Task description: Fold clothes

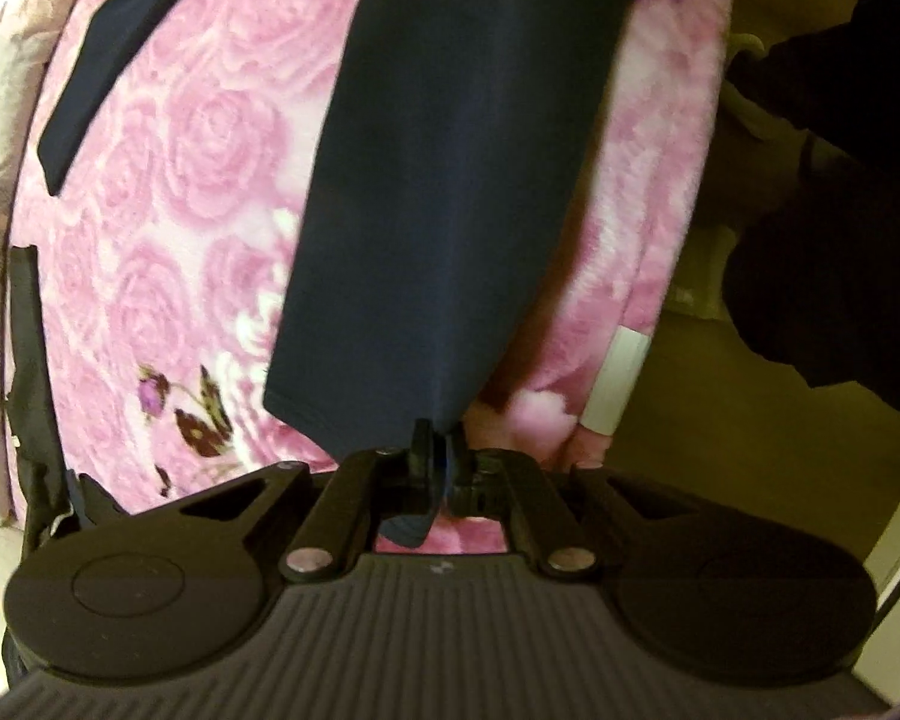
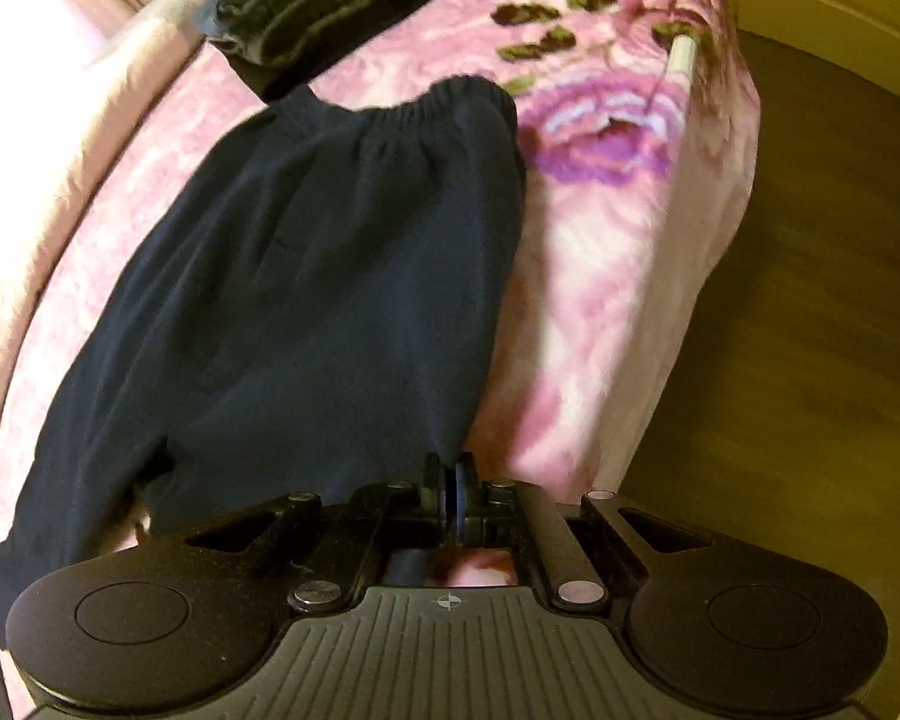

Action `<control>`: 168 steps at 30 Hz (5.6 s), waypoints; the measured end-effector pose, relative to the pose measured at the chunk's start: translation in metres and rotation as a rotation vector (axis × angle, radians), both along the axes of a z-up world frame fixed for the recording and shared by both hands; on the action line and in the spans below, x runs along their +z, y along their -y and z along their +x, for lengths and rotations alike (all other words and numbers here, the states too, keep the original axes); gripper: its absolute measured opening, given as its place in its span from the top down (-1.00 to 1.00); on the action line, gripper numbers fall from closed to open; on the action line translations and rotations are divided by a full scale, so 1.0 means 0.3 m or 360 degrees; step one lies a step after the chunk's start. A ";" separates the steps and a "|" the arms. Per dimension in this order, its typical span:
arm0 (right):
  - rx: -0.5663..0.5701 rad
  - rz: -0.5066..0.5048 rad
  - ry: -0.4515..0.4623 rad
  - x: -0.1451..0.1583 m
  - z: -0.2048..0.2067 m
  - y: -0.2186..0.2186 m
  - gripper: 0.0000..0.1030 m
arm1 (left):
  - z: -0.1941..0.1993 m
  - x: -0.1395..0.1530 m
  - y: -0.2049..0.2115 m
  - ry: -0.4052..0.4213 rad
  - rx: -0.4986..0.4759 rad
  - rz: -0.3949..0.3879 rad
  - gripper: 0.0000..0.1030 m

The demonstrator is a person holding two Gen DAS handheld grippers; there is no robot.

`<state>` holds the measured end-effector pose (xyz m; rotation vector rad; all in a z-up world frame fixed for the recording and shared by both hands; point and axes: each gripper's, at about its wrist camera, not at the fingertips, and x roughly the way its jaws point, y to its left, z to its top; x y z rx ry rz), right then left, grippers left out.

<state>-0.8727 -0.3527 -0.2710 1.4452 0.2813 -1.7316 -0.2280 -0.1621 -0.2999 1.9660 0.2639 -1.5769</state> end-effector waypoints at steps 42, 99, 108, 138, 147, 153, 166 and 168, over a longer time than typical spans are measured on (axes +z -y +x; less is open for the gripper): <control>0.2496 -0.0118 -0.0681 -0.074 0.939 0.323 0.98 | 0.176 0.038 0.364 -0.0327 0.0486 -0.0123 0.94; 0.1250 0.0015 -0.0730 0.058 0.401 0.238 -0.31 | 0.147 -0.068 0.827 0.0336 -0.0268 -0.0577 0.48; 0.0933 -0.0195 -0.0263 0.129 0.257 0.293 -0.31 | -0.452 0.032 0.702 -0.0250 -0.0762 -0.0692 0.19; 0.1074 -0.0266 -0.0336 0.005 -0.207 0.916 -0.31 | -0.962 0.120 1.080 -0.0870 -0.0571 -0.0151 0.20; 0.1083 -0.0274 -0.0214 -0.055 -0.258 1.046 0.39 | -0.951 -0.116 1.483 -0.0690 -0.0072 -0.0181 0.14; 0.1118 -0.0327 -0.0316 -0.013 -0.243 1.076 0.36 | -1.022 -0.113 1.506 -0.0711 -0.0035 -0.0253 0.15; 0.0629 -0.0347 -0.0340 0.140 -0.372 0.619 -0.16 | -1.423 -0.023 1.566 -0.0997 -0.0351 -0.0057 0.15; 0.0511 -0.0296 -0.0250 0.132 -0.395 0.520 -0.31 | -1.485 -0.062 1.571 -0.0931 -0.0420 -0.0014 0.21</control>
